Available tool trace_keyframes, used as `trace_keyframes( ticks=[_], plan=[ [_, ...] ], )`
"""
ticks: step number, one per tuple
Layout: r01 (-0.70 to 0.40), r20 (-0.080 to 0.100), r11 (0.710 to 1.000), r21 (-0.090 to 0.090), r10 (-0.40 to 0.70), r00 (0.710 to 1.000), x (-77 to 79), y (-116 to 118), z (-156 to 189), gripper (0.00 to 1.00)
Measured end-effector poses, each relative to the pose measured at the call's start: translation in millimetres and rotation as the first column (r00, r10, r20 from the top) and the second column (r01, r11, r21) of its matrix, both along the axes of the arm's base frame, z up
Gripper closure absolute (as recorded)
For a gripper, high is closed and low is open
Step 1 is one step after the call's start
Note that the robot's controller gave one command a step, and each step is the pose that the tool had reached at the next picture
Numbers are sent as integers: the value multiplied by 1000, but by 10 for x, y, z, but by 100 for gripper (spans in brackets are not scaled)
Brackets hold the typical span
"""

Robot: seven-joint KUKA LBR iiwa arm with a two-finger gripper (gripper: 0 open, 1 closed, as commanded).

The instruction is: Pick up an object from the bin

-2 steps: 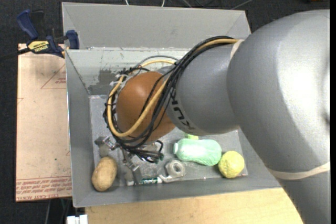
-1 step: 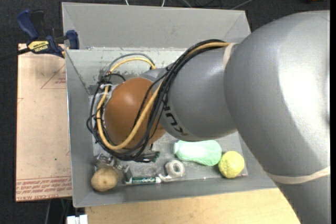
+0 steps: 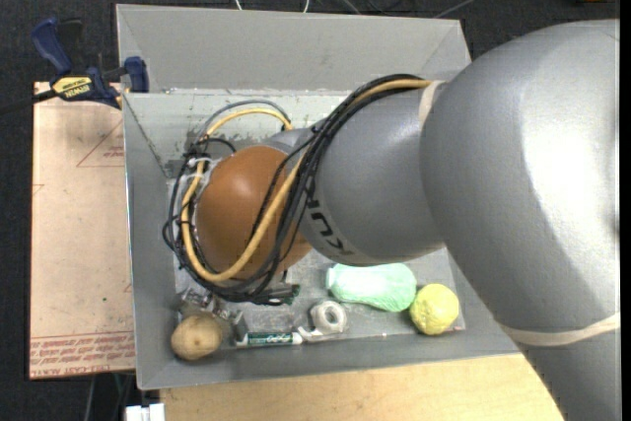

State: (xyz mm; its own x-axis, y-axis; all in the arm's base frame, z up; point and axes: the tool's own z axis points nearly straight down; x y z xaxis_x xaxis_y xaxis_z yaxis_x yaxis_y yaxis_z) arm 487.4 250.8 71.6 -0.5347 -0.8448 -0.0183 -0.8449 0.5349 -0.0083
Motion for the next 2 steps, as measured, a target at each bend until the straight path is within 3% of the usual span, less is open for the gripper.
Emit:
trace_keyframes(
  ticks=[1, 2],
  plan=[
    [1, -8, 1000, -3, -1, 1000, -25, -6, 189, 100],
    [2, -3, 1000, 0, -2, 1000, -10, 4, 367, 100]
  ],
)
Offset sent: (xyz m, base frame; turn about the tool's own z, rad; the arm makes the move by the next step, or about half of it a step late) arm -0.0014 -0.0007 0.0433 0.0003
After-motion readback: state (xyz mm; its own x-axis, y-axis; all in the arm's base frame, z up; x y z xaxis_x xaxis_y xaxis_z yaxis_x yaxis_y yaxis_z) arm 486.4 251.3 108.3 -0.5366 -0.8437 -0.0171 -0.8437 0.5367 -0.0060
